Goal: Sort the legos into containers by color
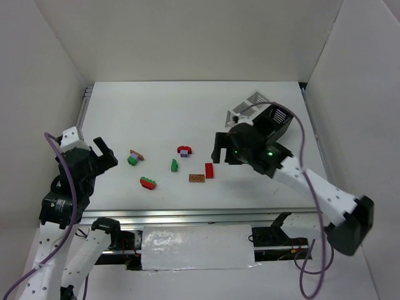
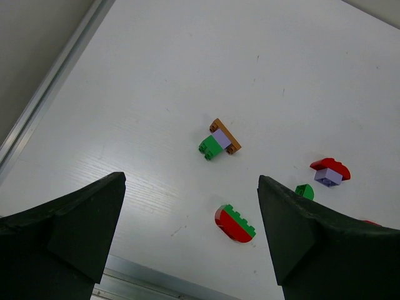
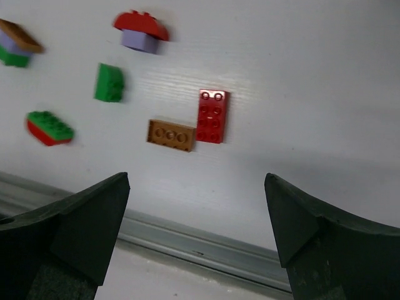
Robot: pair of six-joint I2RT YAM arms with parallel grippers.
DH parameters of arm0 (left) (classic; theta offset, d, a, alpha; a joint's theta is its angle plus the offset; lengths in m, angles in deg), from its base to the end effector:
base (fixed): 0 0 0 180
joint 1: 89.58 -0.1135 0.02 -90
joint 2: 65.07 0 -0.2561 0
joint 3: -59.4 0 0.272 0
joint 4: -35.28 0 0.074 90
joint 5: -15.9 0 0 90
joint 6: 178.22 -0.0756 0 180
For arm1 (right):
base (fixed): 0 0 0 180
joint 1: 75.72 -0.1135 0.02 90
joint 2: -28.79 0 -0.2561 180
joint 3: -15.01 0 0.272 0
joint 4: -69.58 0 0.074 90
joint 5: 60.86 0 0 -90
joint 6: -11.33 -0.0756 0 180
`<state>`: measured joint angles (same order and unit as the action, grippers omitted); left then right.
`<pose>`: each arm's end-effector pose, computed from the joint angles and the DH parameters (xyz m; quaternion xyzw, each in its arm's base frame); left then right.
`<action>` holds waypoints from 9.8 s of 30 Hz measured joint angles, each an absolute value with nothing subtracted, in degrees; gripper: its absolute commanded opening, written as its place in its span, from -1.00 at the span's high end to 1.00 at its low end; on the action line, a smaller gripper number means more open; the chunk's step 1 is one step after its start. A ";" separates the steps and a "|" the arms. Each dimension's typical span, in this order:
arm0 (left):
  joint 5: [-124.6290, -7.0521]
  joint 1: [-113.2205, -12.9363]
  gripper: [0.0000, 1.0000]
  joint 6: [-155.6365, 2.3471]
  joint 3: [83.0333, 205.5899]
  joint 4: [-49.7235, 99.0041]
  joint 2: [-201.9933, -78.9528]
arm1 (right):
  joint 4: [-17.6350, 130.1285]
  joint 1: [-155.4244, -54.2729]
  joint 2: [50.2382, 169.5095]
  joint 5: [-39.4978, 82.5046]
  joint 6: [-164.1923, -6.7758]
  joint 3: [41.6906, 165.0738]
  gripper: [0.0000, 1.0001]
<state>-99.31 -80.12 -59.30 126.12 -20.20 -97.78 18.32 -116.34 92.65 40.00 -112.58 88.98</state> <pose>0.1656 0.0051 0.3519 -0.2574 0.7742 -0.0103 0.5782 0.2268 0.1758 0.2936 -0.0140 0.9072 0.1807 0.3798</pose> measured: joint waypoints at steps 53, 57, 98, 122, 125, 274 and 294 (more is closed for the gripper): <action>-95.20 -80.12 -0.99 -59.67 125.24 -19.13 -98.65 | 23.15 -91.97 115.36 52.54 -108.41 104.65 1.00; -94.79 -80.12 -0.99 -59.78 125.24 -18.98 -98.74 | 21.25 -86.68 118.16 52.94 -107.73 106.66 1.00; -109.24 -82.11 -0.99 -53.37 126.03 -25.04 -100.38 | 31.28 -137.02 135.14 28.83 -90.99 115.01 -0.81; -107.03 -82.64 -0.99 -53.90 126.25 -23.68 -98.91 | 27.48 -142.86 159.33 33.61 -83.23 132.54 0.80; -106.35 -82.64 -0.99 -54.03 126.25 -23.64 -98.89 | 29.42 -142.83 158.59 33.79 -83.62 130.73 0.96; -72.67 -54.62 1.00 -61.02 123.50 -6.63 -99.13 | 32.07 -78.88 129.04 60.06 -110.11 112.13 0.73; -68.26 -54.62 1.00 -59.60 122.25 -3.27 -101.38 | 36.09 -79.25 120.52 33.42 -105.26 104.80 -0.81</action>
